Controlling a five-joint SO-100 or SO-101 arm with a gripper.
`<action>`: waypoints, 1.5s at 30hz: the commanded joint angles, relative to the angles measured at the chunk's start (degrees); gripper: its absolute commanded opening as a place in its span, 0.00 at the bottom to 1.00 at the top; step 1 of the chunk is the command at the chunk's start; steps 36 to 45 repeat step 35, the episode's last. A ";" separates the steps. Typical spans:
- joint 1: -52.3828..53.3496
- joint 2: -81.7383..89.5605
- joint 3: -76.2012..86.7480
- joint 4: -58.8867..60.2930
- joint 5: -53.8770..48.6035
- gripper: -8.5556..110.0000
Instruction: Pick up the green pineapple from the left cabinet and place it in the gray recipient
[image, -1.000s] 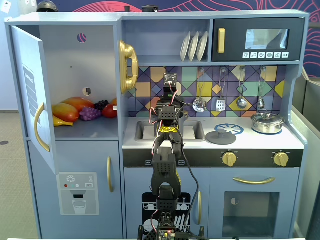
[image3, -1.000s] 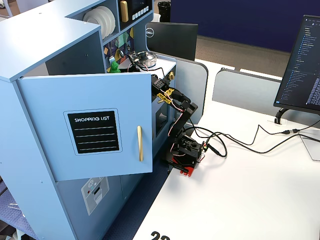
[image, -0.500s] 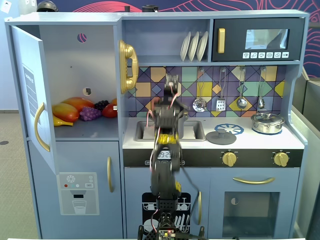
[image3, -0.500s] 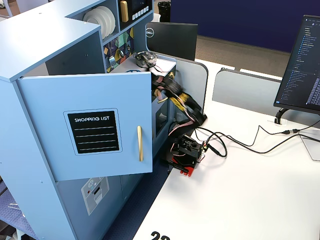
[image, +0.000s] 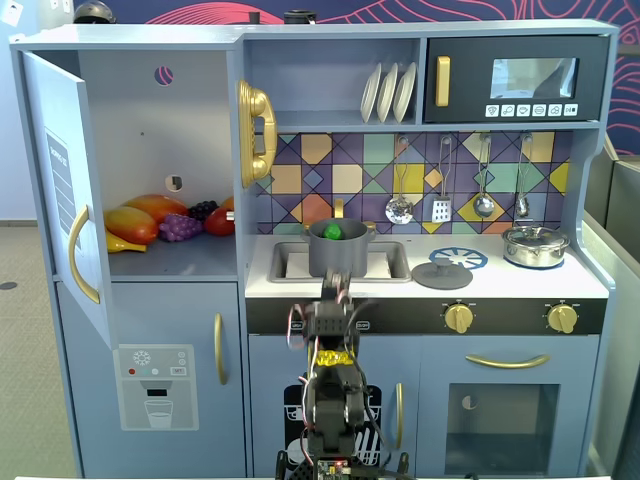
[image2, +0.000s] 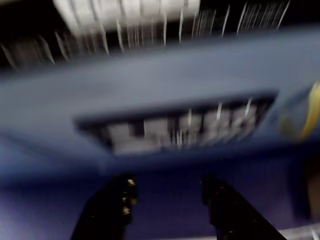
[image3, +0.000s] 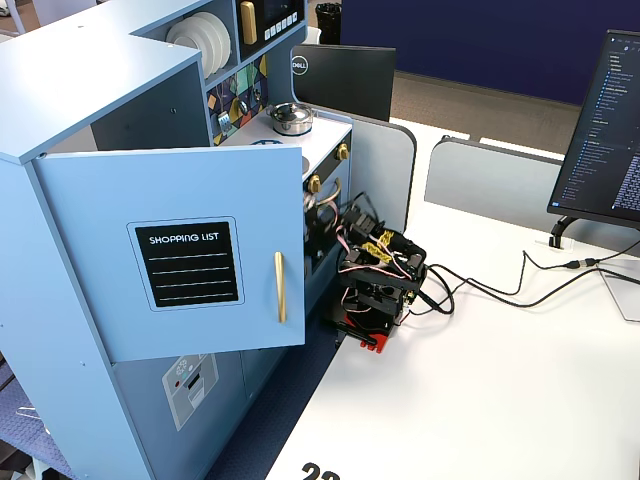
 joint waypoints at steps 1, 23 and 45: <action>-1.49 3.08 8.88 0.62 -2.02 0.10; 0.79 7.91 16.08 20.65 -0.44 0.10; 0.79 7.91 16.08 20.65 -0.44 0.10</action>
